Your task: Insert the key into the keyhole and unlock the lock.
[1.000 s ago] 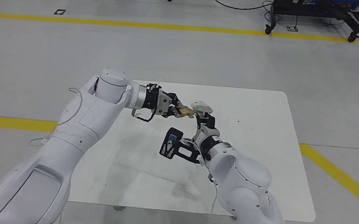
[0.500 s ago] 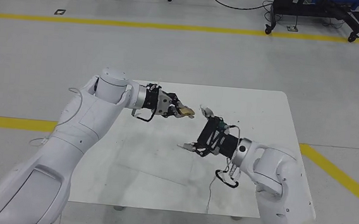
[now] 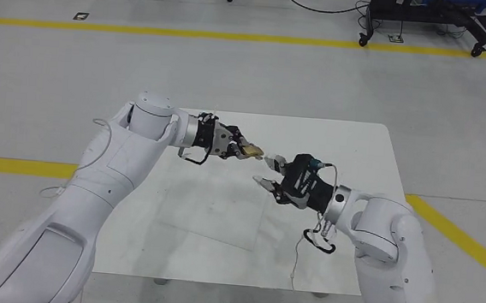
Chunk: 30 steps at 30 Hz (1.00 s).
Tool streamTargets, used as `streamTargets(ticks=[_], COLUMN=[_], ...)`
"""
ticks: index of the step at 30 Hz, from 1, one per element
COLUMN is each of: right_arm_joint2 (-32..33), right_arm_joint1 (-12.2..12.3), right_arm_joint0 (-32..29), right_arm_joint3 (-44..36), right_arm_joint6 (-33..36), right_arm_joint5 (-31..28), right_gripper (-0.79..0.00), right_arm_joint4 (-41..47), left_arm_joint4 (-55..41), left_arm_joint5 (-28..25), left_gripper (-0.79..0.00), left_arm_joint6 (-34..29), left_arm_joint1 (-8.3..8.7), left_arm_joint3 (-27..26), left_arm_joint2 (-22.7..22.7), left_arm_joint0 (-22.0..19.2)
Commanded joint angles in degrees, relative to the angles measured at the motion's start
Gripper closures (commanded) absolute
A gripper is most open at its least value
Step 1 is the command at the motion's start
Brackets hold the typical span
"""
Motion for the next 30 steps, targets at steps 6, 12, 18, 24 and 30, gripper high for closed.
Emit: streamTargets(ticks=[6,12,18,24,30], right_arm_joint2=[0.8,-1.3,-2.0,-2.8,-3.7], right_arm_joint1=[0.9,1.8,2.6,3.3,3.9], right_arm_joint0=[1.7,4.5,5.4,5.6,5.3], right_arm_joint3=[9.0,14.7,14.8,14.3,13.3], right_arm_joint6=[-2.0,2.3,4.2,4.5,4.0], right_arm_joint5=[-4.2,-5.2,-4.9,-4.0,-3.3], right_gripper=[0.000,0.000,0.000,0.000,0.000], right_arm_joint4=[14.5,22.0,23.9,23.6,23.3], left_arm_joint4=[0.4,-0.5,0.6,2.3,2.3], left_arm_joint5=[-2.2,-6.3,-6.8,-8.8,-8.8], left_gripper=[0.000,0.000,0.000,0.000,0.000], left_arm_joint6=[3.3,6.1,3.7,-0.5,-0.5], left_arm_joint1=[0.11,0.75,1.28,1.66,1.66], left_arm_joint3=[-1.8,-5.7,-9.0,-10.6,-10.6], left_arm_joint2=[-0.4,-2.4,-2.6,-2.1,-2.1], left_arm_joint0=[1.3,4.4,5.6,5.9,5.9])
